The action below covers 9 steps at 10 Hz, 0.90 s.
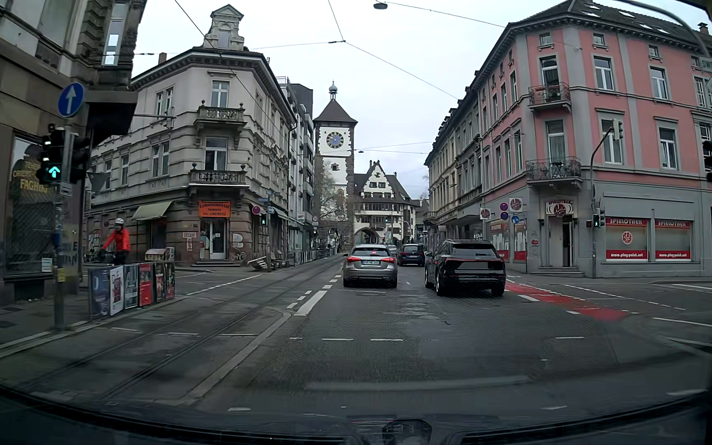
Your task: Follow the waypoints while adhering to traffic rules and regulations
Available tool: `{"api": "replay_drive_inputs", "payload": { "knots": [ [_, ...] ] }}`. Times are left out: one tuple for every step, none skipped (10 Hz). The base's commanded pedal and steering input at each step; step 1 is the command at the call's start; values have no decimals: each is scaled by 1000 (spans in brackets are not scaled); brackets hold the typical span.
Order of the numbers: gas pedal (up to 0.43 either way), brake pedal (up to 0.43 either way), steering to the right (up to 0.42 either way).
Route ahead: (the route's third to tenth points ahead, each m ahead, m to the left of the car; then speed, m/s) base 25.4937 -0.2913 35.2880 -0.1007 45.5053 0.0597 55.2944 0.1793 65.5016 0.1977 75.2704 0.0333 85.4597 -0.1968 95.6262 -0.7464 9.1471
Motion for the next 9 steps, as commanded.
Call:
{"api": "replay_drive_inputs", "payload": {
  "knots": [
    [220,0,0],
    [220,0,0],
    [220,0,0],
    [197,0,0],
    [177,0,0],
    [169,0,0],
    [169,0,0],
    [169,0,0],
    [157,0,0]
  ]
}}
